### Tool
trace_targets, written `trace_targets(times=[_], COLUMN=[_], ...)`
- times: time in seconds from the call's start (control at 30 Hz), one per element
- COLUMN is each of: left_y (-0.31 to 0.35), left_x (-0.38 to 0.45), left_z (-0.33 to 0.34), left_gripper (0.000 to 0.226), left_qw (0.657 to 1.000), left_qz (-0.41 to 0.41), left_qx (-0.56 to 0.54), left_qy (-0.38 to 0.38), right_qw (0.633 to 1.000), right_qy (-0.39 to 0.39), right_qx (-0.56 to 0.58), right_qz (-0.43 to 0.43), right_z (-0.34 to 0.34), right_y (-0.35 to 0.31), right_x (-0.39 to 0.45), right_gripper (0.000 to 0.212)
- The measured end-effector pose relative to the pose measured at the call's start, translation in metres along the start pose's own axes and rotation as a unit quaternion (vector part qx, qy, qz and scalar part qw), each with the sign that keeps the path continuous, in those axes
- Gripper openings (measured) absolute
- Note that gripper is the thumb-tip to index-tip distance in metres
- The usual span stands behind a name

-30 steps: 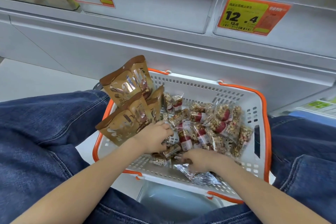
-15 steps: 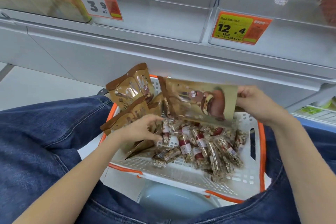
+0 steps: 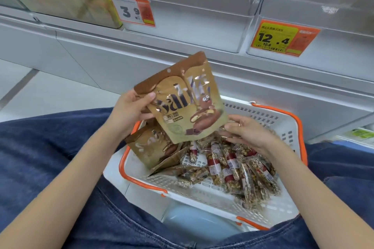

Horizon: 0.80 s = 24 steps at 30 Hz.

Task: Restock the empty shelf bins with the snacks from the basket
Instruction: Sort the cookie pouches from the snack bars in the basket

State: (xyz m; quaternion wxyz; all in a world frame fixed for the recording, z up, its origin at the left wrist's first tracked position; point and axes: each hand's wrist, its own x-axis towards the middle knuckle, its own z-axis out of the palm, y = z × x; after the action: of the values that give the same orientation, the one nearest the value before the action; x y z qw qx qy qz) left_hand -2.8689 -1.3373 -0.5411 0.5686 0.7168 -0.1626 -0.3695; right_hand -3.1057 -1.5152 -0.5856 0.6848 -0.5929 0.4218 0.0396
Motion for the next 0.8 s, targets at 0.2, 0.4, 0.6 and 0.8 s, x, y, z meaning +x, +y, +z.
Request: trace_targets(times=[0.2, 0.4, 0.6, 0.8], left_y=[-0.021, -0.063, -0.064, -0.057], left_x=[-0.011, -0.001, 0.001, -0.007], left_z=[-0.036, -0.045, -0.043, -0.014], left_gripper=[0.01, 0.007, 0.01, 0.05], left_qw=[0.984, 0.849, 0.805, 0.72], left_qz=[0.029, 0.076, 0.063, 0.226], left_qx=[0.175, 0.522, 0.59, 0.651], left_qy=[0.012, 0.006, 0.023, 0.081], right_qw=[0.999, 0.999, 0.999, 0.996], right_qy=[0.045, 0.047, 0.048, 0.066], right_qx=[0.019, -0.002, -0.007, -0.062], right_qz=[-0.005, 0.008, 0.009, 0.019], right_z=[-0.011, -0.009, -0.008, -0.011], right_y=[0.008, 0.011, 0.012, 0.021], right_x=[0.005, 0.009, 0.011, 0.017], right_gripper=[0.028, 0.025, 0.024, 0.027])
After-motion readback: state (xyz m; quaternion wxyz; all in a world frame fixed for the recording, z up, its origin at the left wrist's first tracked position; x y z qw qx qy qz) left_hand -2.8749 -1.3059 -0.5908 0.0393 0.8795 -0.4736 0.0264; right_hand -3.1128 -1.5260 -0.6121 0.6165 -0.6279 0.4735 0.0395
